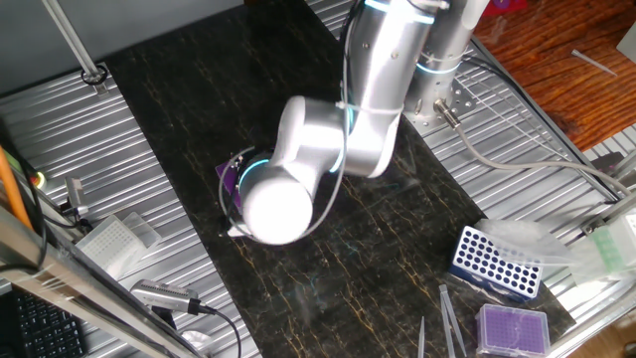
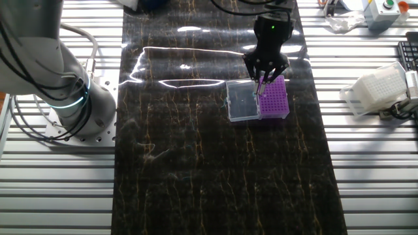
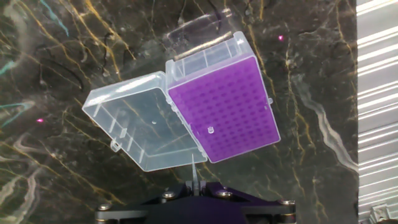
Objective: Insert a small pipette tip into the holder for small pipette tips
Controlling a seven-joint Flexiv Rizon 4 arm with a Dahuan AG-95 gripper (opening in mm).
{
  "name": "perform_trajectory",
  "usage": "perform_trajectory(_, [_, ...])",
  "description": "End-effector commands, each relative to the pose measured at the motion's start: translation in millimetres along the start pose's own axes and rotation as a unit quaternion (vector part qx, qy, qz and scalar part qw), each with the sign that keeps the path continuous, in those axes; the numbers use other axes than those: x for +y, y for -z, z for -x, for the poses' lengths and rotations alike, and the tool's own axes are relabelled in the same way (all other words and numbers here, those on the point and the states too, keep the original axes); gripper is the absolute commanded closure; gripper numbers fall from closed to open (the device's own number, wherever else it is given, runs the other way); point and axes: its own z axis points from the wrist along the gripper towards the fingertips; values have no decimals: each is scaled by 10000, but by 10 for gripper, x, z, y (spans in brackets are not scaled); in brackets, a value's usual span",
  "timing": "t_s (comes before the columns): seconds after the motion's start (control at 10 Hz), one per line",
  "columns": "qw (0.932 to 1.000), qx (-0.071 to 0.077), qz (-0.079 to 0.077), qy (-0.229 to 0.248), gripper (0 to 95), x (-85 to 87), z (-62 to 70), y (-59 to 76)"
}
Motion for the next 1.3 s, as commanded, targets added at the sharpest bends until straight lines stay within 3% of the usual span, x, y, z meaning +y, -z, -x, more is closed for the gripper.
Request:
perform_trajectory(0.1, [9999,133,-45,8,950,2,-3,1])
perform_trajectory(0.6, [9986,472,-218,85,950,12,-33,-2])
perform_trajectory(0.7, [9985,475,-241,83,950,-2,-25,-11])
perform_trajectory(0.9, [9978,536,-351,141,950,-25,-2,-37])
perform_trajectory(1.3, [9944,797,-570,392,950,-34,6,-49])
